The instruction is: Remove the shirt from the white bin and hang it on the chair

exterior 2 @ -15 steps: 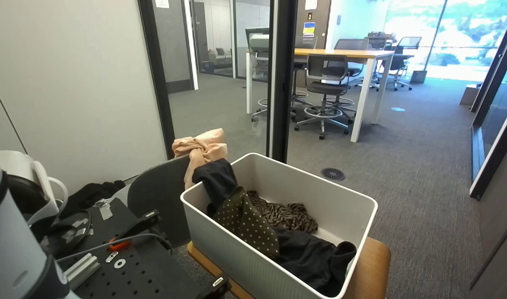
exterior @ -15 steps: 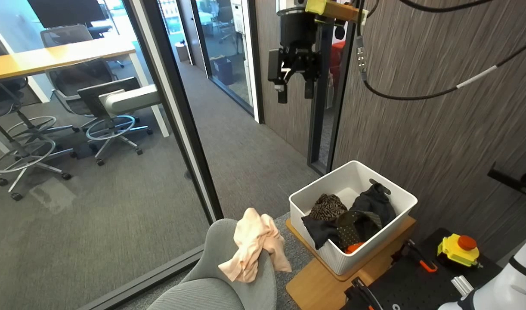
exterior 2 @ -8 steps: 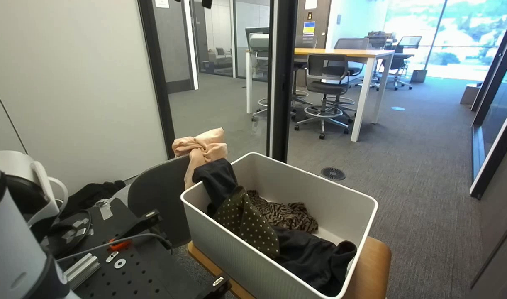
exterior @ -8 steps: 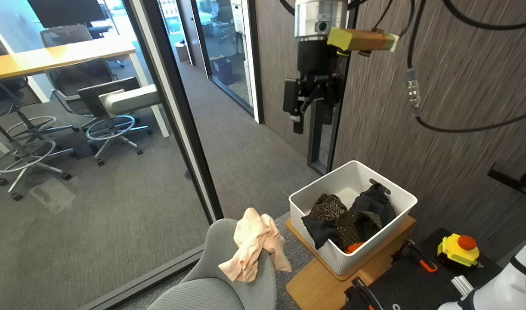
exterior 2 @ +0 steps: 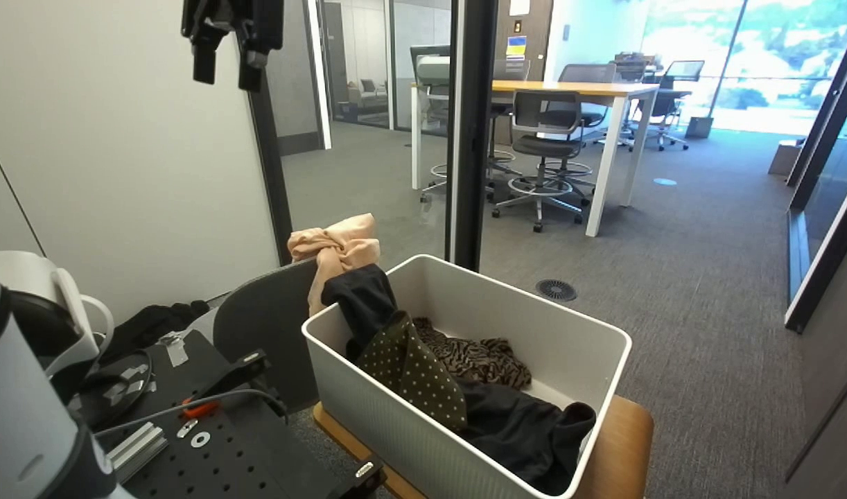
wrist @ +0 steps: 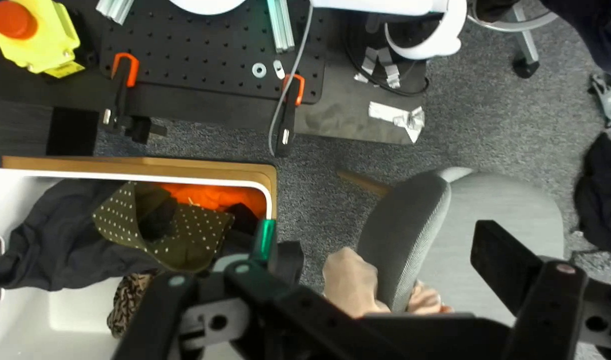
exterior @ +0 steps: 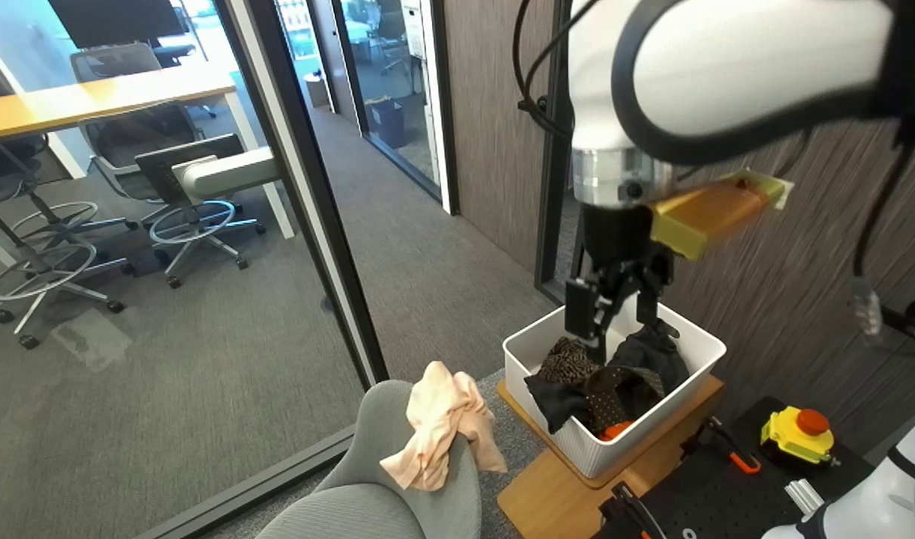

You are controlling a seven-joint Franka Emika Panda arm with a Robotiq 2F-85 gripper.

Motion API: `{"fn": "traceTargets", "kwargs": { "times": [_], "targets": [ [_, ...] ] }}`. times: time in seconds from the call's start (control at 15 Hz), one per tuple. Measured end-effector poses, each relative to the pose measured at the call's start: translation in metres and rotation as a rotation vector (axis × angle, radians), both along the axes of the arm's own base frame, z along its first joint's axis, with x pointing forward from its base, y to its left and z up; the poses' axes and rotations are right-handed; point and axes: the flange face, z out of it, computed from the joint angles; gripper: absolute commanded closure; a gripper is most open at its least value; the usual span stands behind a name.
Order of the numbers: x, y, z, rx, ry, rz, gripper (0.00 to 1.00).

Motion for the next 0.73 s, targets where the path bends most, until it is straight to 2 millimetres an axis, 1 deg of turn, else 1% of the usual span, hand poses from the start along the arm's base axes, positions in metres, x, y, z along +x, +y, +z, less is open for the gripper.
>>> {"fn": "traceTargets", "kwargs": {
  "times": [0.13,0.27,0.33,0.47,0.73],
  "targets": [
    [-0.033,0.007,-0.019,-0.046,-0.002,-0.005,0.00],
    [-0.056,0.004,-0.029,-0.055,-0.012,-0.015,0.00],
    [-0.062,0.001,-0.030,-0.056,-0.021,-0.019,0.00],
    [-0.067,-0.002,-0.029,-0.054,-0.034,-0.025,0.00],
    [-0.067,-0.003,-0.030,-0.052,-0.038,-0.026,0.00]
  ]
}}
